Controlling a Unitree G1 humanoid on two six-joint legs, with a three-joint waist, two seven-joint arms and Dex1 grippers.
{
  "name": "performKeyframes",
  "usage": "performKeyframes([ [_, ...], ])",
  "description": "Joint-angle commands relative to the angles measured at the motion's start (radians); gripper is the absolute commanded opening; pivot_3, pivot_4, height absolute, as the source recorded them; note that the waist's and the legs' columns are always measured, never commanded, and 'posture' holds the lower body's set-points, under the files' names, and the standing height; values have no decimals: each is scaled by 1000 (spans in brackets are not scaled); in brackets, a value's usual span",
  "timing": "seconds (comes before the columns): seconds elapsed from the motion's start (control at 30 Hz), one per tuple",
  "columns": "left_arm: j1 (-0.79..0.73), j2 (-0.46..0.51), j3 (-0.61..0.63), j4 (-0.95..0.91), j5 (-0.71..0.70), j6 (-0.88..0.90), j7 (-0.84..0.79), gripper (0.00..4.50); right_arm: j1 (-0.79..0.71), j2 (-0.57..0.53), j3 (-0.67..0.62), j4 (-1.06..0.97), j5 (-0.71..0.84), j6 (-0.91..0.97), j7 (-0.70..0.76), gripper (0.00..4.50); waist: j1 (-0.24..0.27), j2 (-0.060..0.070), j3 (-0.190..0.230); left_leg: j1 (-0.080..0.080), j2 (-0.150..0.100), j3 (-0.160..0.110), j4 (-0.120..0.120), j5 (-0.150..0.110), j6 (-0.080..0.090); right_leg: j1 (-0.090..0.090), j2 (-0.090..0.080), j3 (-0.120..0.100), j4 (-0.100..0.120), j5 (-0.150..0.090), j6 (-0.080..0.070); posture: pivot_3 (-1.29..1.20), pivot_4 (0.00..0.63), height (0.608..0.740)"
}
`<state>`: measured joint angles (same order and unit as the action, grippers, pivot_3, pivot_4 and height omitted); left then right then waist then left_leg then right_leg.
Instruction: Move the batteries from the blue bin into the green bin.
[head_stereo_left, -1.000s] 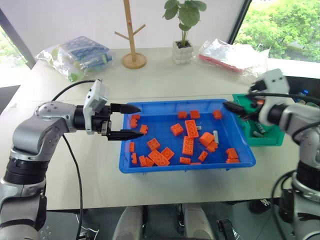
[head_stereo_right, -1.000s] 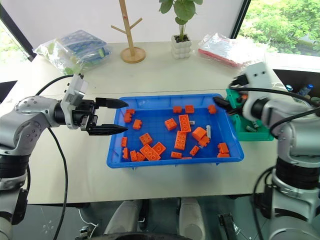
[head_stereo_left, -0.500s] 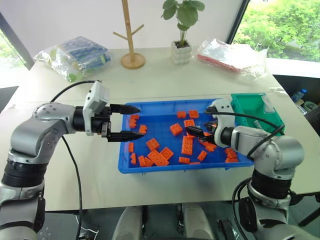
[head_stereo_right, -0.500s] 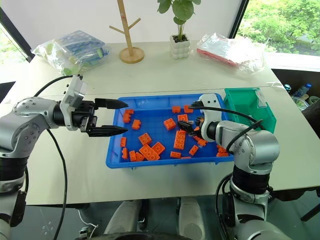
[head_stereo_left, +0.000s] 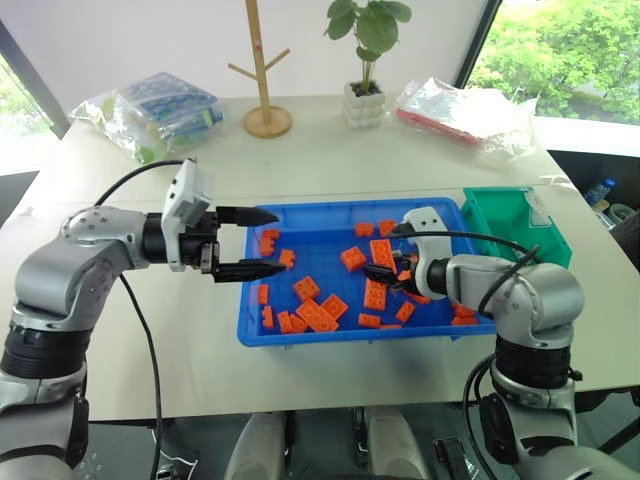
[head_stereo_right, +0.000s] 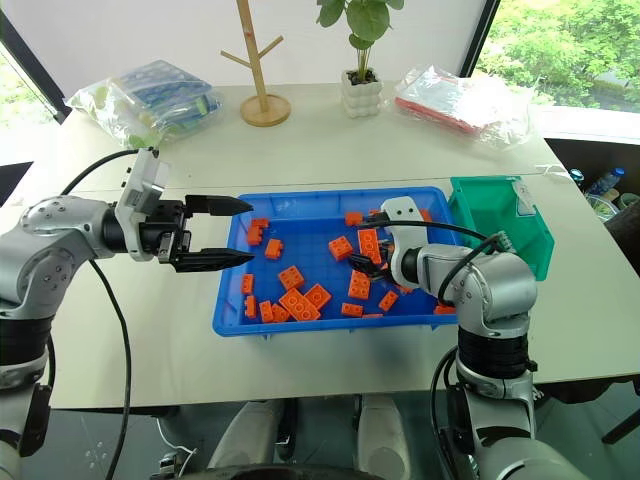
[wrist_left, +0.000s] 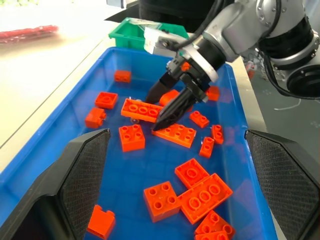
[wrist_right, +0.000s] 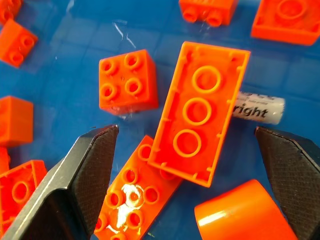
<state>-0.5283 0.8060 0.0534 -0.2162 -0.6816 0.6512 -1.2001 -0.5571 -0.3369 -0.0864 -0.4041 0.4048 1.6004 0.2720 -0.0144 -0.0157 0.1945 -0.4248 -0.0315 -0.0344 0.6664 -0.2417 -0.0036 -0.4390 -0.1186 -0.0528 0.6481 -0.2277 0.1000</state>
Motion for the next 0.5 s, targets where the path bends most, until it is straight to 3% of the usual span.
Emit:
performKeyframes([
  [0.03, -10, 18, 31, -26, -16, 2, 2, 4500, 0, -23, 31, -46, 2, -41, 7, 3108, 0, 0, 0, 0, 0, 0, 0, 0, 0, 0, 0, 0, 0, 0, 0, 0, 150, 692],
  [0.17, -22, 16, 25, -19, -16, 2, 4, 4500, -17, -45, 45, -64, 9, -52, 15, 1212, 0, 0, 0, 0, 0, 0, 0, 0, 0, 0, 0, 0, 0, 0, 0, 0, 150, 692],
  [0.5, -50, 9, 11, -1, -8, 1, 2, 4500, -228, -14, 79, -25, 66, -114, 97, 1175, -3, 0, 0, 0, 1, 0, 0, 0, 0, -1, 0, 0, 0, 0, 0, 0, 150, 692],
])
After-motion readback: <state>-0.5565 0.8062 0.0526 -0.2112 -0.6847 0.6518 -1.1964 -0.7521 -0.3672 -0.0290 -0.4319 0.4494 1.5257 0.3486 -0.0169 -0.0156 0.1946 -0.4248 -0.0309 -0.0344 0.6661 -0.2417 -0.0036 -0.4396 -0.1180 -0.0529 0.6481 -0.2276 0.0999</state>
